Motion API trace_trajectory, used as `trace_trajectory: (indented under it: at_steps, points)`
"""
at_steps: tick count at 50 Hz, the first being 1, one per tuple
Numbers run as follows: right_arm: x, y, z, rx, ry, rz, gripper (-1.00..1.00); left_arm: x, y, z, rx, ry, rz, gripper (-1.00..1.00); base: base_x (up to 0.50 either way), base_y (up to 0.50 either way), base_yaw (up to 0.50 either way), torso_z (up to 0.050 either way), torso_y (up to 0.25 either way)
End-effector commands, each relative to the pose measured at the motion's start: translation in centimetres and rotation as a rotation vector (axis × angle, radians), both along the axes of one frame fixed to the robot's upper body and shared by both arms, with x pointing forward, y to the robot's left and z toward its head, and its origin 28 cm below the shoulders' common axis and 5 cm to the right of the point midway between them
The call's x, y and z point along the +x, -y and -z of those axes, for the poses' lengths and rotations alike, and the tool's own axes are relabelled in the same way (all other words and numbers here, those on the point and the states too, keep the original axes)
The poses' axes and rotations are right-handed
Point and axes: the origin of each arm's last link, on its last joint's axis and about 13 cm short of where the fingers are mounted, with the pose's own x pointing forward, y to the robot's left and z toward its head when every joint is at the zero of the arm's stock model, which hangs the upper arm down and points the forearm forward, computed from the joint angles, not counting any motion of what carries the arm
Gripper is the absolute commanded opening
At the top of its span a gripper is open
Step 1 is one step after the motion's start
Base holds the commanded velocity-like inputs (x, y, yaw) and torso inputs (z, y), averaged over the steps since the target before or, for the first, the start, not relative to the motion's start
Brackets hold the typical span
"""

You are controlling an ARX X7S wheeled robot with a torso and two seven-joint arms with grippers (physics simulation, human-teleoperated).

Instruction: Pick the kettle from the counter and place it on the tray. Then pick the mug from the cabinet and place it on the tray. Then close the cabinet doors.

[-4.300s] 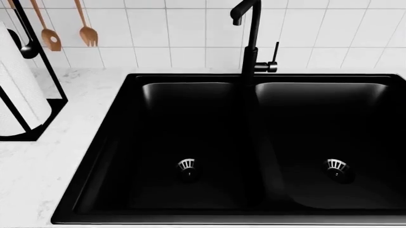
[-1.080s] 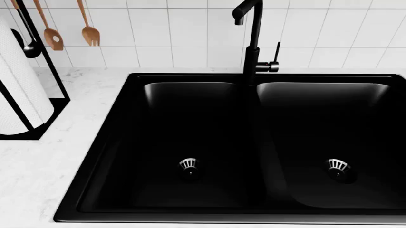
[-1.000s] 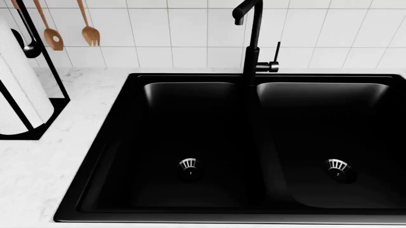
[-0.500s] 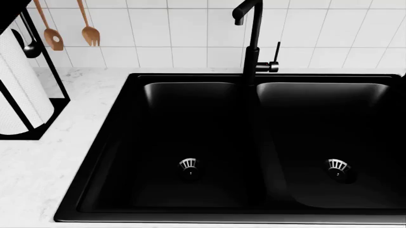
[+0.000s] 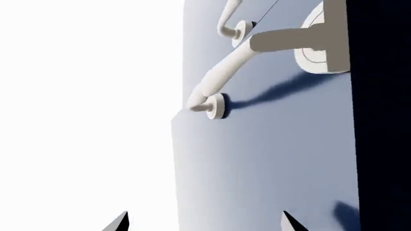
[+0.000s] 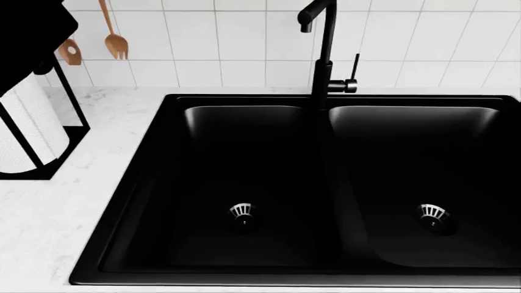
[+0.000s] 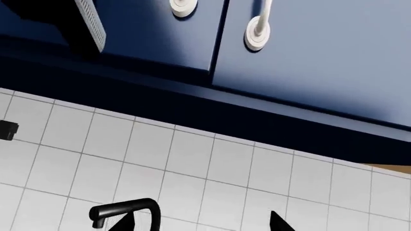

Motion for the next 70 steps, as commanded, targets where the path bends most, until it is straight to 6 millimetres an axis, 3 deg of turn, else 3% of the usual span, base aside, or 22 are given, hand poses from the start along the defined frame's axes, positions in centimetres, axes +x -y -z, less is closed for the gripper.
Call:
trace_trajectory:
  at_steps: [1, 6, 13, 22, 32, 42, 47, 55, 64, 70]
  points:
    - [-0.5, 0.2, 0.3, 0.002, -0.007, 0.011, 1.0, 1.9, -1.2, 1.0, -0.11, -0.12, 0.025, 1.0, 0.0, 0.0, 0.0, 0.0, 0.0]
    - [-0.8, 0.3, 0.3, 0.003, -0.008, 0.014, 1.0, 0.9, -0.9, 0.0, -0.163, -0.147, 0.118, 1.0, 0.0, 0.0, 0.0, 0.0, 0.0]
    - [-0.6, 0.4, 0.2, 0.003, -0.011, 0.011, 1.0, -0.6, 0.2, -0.8, -0.525, -0.533, 0.532, 1.0, 0.0, 0.0, 0.0, 0.0, 0.0]
    - [-1.0, 0.7, 0.6, 0.011, -0.015, 0.016, 1.0, -2.8, 1.7, -0.9, -0.842, -1.034, 0.971, 1.0, 0.0, 0.0, 0.0, 0.0, 0.0]
    - [-1.4, 0.8, 0.9, 0.017, -0.01, 0.016, 1.0, -5.5, 2.3, -1.8, -0.852, -1.166, 1.111, 1.0, 0.0, 0.0, 0.0, 0.0, 0.0]
    - [-2.1, 1.3, 1.5, 0.032, -0.009, 0.032, 1.0, -4.7, 3.1, 0.5, -0.974, -1.434, 1.057, 1.0, 0.0, 0.0, 0.0, 0.0, 0.0]
    - [-2.3, 1.5, 1.9, 0.039, -0.011, 0.037, 1.0, -3.1, 2.5, 1.5, -0.961, -1.454, 0.925, 1.0, 0.0, 0.0, 0.0, 0.0, 0.0]
    - [-2.2, 1.9, 2.7, 0.053, -0.02, 0.038, 1.0, -0.6, 0.9, 2.8, -0.953, -1.22, 0.604, 1.0, 0.0, 0.0, 0.0, 0.0, 0.0]
    - [-2.3, 2.1, 3.2, 0.06, -0.03, 0.043, 1.0, 0.0, 0.0, 3.0, -1.108, -1.224, 0.577, 1.0, 0.0, 0.0, 0.0, 0.0, 0.0]
    - [-2.5, 2.1, 3.5, 0.062, -0.037, 0.048, 1.0, 1.0, -1.2, 3.2, -1.083, -1.136, 0.466, 1.0, 0.0, 0.0, 0.0, 0.0, 0.0]
